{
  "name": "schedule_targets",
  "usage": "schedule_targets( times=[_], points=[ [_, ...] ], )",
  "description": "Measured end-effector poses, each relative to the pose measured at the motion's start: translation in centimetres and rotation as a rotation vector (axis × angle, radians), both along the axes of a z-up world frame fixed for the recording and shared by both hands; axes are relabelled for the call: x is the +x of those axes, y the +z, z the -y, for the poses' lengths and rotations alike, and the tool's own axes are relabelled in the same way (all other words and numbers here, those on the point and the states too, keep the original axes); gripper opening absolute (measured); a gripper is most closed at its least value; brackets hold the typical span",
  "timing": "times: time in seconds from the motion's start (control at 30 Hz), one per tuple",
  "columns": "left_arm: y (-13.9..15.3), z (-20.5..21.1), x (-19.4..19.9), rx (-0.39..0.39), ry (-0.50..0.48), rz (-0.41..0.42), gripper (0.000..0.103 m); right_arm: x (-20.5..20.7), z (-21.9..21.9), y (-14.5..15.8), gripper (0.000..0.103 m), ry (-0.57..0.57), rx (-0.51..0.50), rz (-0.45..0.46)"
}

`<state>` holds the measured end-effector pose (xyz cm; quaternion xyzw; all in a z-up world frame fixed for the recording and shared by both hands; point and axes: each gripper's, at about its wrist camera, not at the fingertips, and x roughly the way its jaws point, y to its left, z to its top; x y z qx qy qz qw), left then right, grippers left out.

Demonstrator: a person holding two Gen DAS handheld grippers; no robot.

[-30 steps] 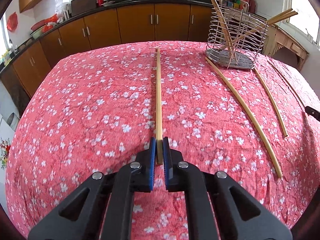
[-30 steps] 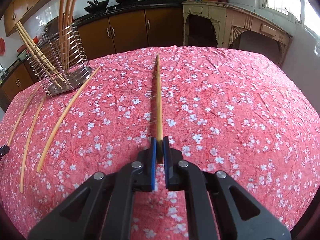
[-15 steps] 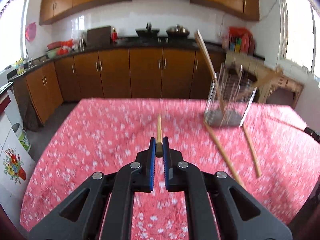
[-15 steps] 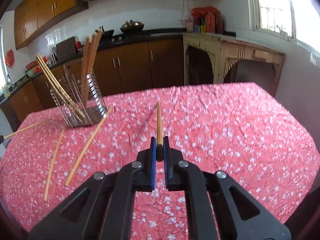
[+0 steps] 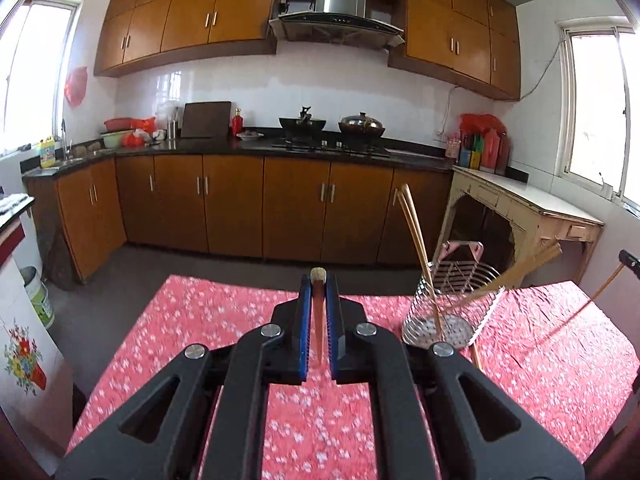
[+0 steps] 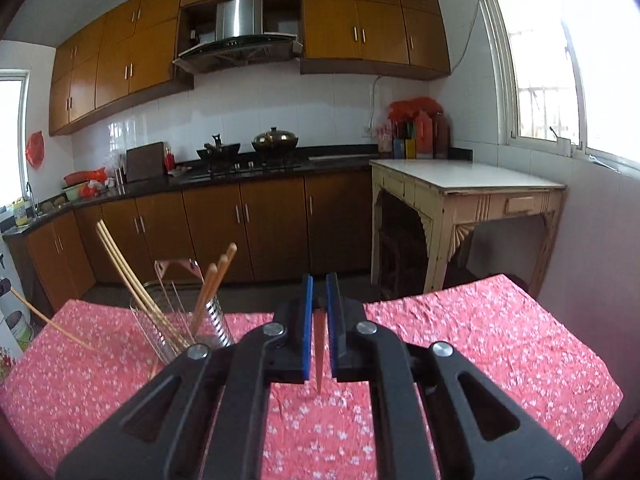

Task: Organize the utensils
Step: 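Carry the left tool's chopstick over the wire holder while the right tool carries its chopstick there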

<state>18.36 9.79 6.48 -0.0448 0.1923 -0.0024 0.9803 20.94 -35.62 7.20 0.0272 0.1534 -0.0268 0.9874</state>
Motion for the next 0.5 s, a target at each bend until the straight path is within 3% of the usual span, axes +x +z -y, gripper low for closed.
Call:
schedule_targets(
  times=[0.3,0.5],
  points=[
    [1.5,-0.5,0.8,-0.010,0.014,0.027,0.007,0.7,-0.9,2.2,0.008,0.052,0.033,0.009],
    [2.6,0.2,0.9,-0.031,-0.013,0.047,0.007,0.0,-2.2,4.3,0.008,0.154,0.076,0.014]
  ],
)
